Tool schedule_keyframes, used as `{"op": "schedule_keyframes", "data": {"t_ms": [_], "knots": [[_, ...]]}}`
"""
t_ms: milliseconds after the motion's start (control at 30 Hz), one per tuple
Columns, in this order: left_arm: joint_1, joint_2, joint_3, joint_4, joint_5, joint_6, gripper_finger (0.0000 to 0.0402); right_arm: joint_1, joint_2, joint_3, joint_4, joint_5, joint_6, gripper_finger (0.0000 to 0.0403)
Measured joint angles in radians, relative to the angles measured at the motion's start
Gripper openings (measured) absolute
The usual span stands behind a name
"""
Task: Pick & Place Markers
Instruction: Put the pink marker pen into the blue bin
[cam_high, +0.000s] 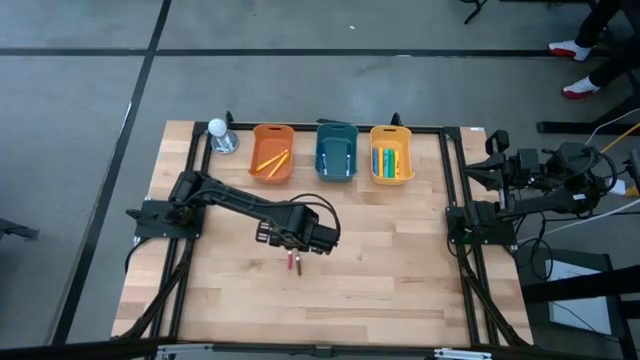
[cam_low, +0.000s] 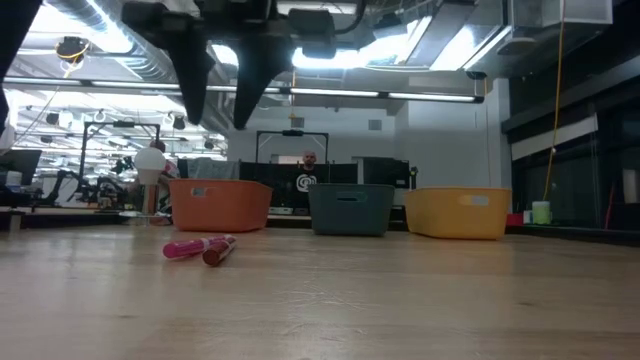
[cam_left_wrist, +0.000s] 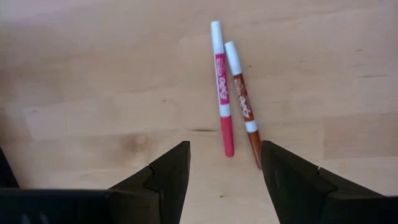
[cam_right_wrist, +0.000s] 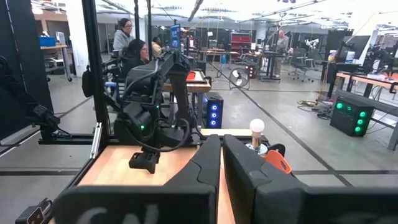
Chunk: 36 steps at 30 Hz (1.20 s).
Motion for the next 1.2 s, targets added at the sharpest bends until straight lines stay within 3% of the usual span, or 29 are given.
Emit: {"op": "schedule_keyframes", "data": {"t_ms": [1000, 1200], "knots": [[0.043, -0.011, -0.001, -0.001, -0.073, 0.134, 0.0189, 0.000, 0.000, 0.000, 0.000, 0.000, 0.000, 0.0021], [0.044, -0.060, -0.095, 0.065, -0.051, 0.137, 0.0189, 0.000, 0.000, 0.000, 0.000, 0.000, 0.000, 0.0021]]}}
